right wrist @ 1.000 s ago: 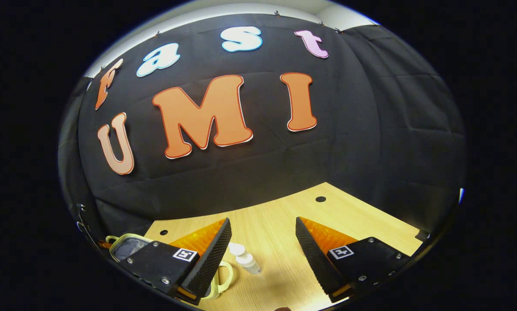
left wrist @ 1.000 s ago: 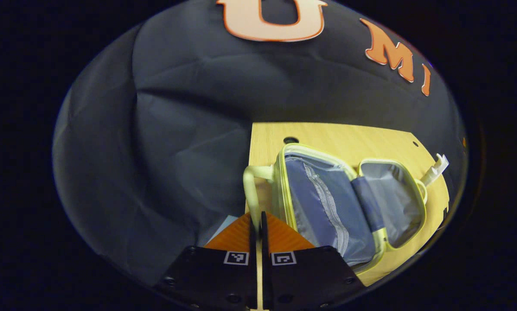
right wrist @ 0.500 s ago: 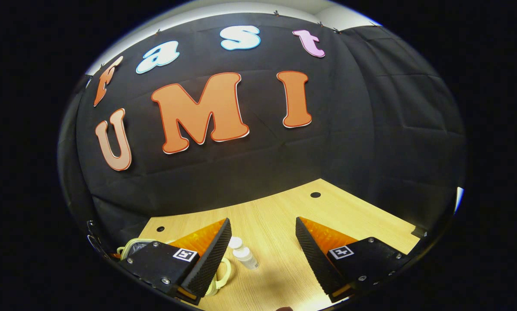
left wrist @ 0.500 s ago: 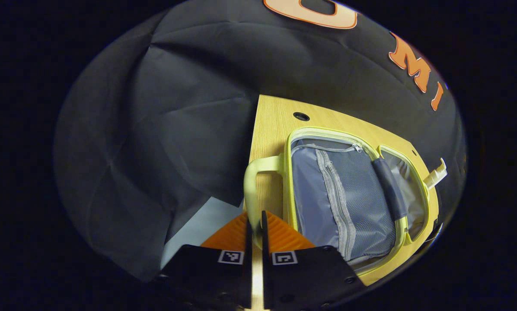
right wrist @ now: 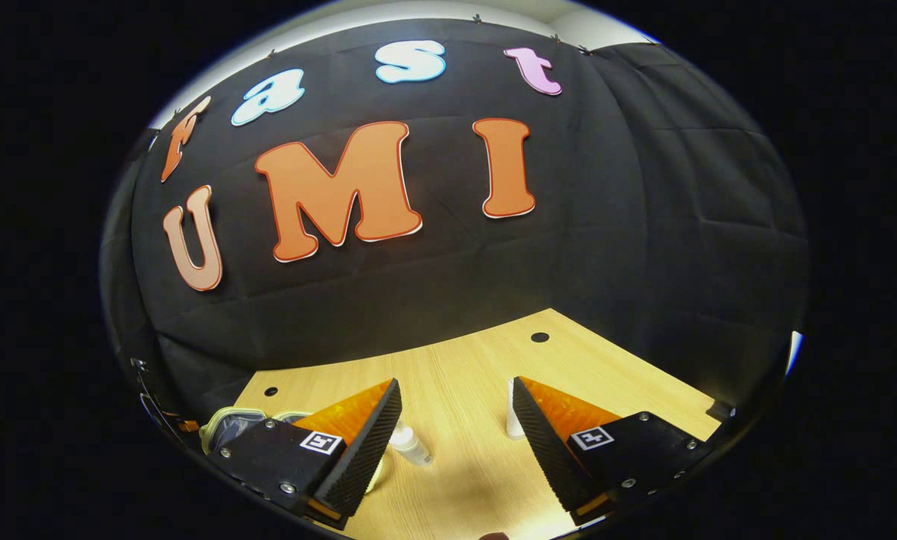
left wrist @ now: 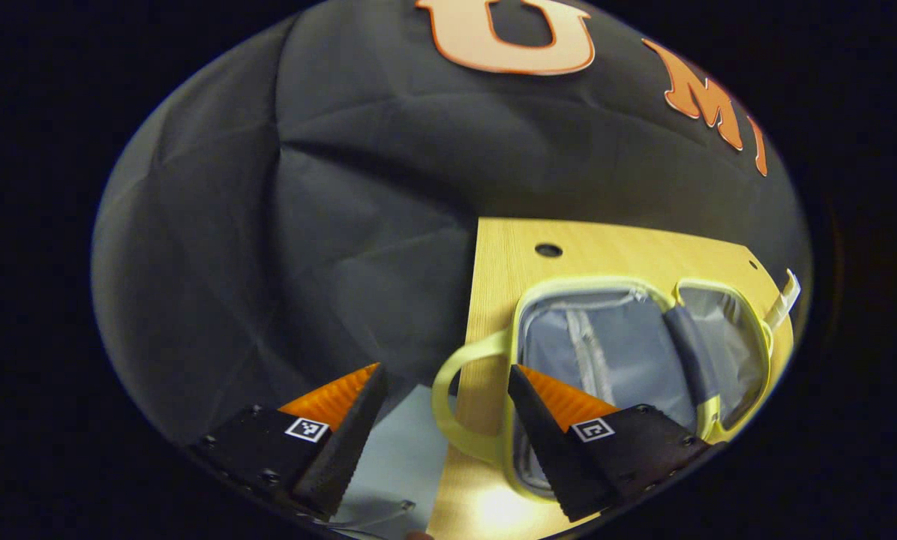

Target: First open the suitcase, pack the skin care products into it, and then close the suitcase.

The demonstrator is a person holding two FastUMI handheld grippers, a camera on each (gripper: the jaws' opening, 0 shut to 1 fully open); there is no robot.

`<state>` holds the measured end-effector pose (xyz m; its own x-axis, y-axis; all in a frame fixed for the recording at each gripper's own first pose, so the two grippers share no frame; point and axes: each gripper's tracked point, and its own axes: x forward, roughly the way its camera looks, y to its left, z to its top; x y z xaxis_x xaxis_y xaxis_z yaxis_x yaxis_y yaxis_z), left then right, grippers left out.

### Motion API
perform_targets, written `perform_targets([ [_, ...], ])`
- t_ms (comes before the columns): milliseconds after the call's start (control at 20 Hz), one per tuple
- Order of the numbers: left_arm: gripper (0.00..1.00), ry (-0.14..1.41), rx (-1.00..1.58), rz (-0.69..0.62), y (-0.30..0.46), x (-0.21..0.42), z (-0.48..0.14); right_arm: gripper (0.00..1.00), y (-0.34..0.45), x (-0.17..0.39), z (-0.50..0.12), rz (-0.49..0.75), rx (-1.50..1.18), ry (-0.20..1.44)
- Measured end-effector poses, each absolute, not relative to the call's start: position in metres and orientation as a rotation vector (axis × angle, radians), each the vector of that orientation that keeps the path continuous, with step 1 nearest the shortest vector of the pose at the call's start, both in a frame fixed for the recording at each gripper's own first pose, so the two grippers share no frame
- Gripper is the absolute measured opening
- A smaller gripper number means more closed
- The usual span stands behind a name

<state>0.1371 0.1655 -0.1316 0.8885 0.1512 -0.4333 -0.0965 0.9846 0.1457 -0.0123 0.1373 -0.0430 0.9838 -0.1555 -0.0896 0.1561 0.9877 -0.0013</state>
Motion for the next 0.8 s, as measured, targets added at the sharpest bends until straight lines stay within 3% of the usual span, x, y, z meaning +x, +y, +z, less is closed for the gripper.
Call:
perform_targets([
  [250, 1.0, 0.23, 0.185, 0.17, 0.095, 0.118, -0.012, 0.95, 0.119, 0.01, -0.042, -0.105, -0.014, 0.118],
  [450, 1.0, 0.127, 0.138, 0.12, 0.01, 0.099, 0.052, 0.95, 0.097, 0.031, -0.039, -0.059, -0.051, 0.129],
  [800, 1.0, 0.029, 0.075, 0.031, -0.161, 0.083, 0.07, 0.95, 0.056, 0.058, -0.038, -0.01, -0.1, 0.141],
])
